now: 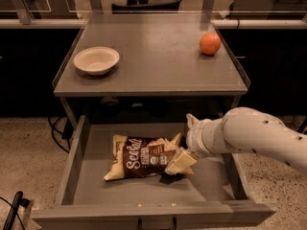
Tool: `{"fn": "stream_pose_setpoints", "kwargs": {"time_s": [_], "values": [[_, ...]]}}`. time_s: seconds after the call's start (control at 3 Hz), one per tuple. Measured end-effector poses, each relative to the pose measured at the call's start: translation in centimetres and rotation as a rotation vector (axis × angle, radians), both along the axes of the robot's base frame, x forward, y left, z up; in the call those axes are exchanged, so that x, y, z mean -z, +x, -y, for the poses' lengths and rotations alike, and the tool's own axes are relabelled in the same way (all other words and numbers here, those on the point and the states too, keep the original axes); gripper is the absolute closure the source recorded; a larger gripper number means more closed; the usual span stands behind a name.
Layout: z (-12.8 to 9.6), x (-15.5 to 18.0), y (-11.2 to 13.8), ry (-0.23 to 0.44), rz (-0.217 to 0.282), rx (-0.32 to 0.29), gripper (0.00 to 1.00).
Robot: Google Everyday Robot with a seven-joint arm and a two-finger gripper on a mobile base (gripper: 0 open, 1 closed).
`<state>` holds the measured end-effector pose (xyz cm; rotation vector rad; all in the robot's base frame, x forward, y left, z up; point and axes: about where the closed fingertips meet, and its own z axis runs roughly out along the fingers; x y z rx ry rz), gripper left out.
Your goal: Pick brown chip bag from top drawer and place on counter
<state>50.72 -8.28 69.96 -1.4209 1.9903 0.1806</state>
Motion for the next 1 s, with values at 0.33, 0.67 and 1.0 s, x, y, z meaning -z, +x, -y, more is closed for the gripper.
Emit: {"fn": "stream_pose_setpoints", "kwargs": {"time_s": [0.33, 0.67, 1.0], "values": [[-0.7, 1.9, 0.3, -0.001, -0.011, -0.046, 0.0], [-0.7, 2.0, 0.3, 0.0, -0.012, -0.047, 0.0], [-2.2, 3.0, 0.4, -0.007, -0.04, -0.087, 0.0]]}}
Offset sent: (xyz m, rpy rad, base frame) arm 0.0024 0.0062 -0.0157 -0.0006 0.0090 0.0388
